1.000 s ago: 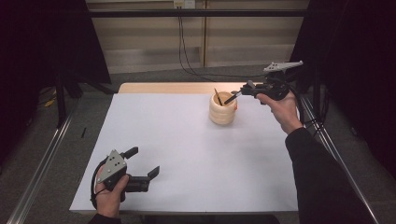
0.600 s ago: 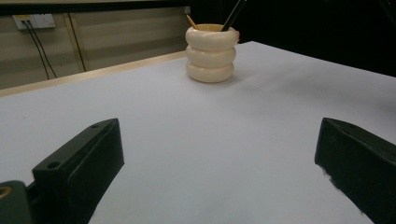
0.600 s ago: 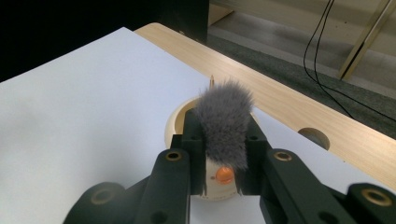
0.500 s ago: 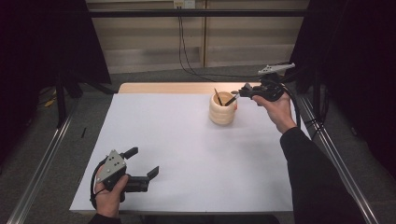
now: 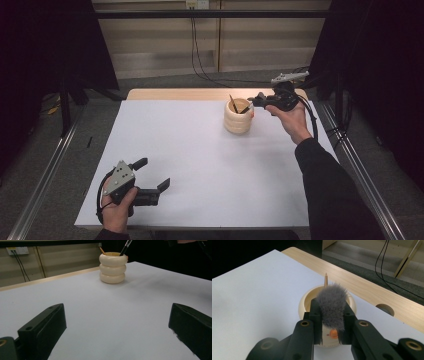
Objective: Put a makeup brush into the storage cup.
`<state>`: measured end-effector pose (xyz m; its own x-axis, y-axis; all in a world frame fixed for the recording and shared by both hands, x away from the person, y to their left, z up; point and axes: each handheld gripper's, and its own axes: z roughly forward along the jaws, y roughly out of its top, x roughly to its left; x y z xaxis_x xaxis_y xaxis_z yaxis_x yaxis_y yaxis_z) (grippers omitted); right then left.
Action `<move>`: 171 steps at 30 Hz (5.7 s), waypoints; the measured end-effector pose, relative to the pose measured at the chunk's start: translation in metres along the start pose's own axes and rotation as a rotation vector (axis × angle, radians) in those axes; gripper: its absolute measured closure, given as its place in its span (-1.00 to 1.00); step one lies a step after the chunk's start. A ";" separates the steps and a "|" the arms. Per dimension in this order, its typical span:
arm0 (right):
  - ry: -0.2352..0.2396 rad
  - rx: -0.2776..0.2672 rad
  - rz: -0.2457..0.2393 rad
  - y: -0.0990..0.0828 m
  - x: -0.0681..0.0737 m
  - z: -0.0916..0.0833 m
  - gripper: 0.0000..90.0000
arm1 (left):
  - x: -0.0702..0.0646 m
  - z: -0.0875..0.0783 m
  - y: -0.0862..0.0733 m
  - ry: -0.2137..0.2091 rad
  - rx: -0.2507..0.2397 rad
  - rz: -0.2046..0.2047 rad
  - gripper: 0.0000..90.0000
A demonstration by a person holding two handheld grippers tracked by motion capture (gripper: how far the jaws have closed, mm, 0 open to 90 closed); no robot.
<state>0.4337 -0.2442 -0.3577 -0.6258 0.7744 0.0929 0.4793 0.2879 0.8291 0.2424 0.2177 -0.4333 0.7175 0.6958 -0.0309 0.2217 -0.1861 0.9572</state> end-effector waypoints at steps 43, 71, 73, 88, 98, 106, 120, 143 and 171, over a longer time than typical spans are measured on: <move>0.023 -0.027 0.050 -0.019 -0.001 0.017 0.59 | 0.001 0.000 -0.001 0.029 0.008 -0.001 -0.98; -0.040 -0.161 0.071 -0.028 0.003 0.008 -0.97 | 0.002 0.004 -0.001 0.024 0.013 -0.002 -0.98; -0.041 -0.170 0.092 -0.029 0.003 0.007 -0.97 | 0.002 0.004 -0.001 0.024 0.015 -0.002 -0.98; -0.111 -0.252 0.044 -0.043 0.024 -0.005 -0.98 | 0.002 -0.001 0.000 0.036 0.001 -0.010 -0.98; -0.125 -0.305 0.047 -0.057 0.025 -0.021 -1.00 | -0.001 0.001 0.001 0.033 -0.002 -0.017 -0.98; -0.161 -0.314 0.048 -0.073 0.035 -0.035 -1.00 | 0.000 -0.001 0.000 0.042 -0.005 -0.031 -0.98; -0.173 -0.336 0.053 -0.096 0.055 -0.052 -1.00 | -0.001 -0.005 -0.001 0.051 -0.012 -0.024 -0.98; -0.214 -0.356 0.081 -0.146 0.071 -0.094 -0.98 | -0.006 -0.009 0.000 0.078 -0.027 -0.042 -0.97; -0.244 -0.321 0.093 -0.204 0.077 -0.143 -0.93 | -0.006 -0.022 -0.004 0.084 -0.048 -0.060 -0.98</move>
<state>0.1996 -0.3236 -0.4405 -0.4064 0.9106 0.0744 0.2862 0.0496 0.9569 0.2232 0.2297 -0.4312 0.6452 0.7611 -0.0665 0.2292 -0.1098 0.9672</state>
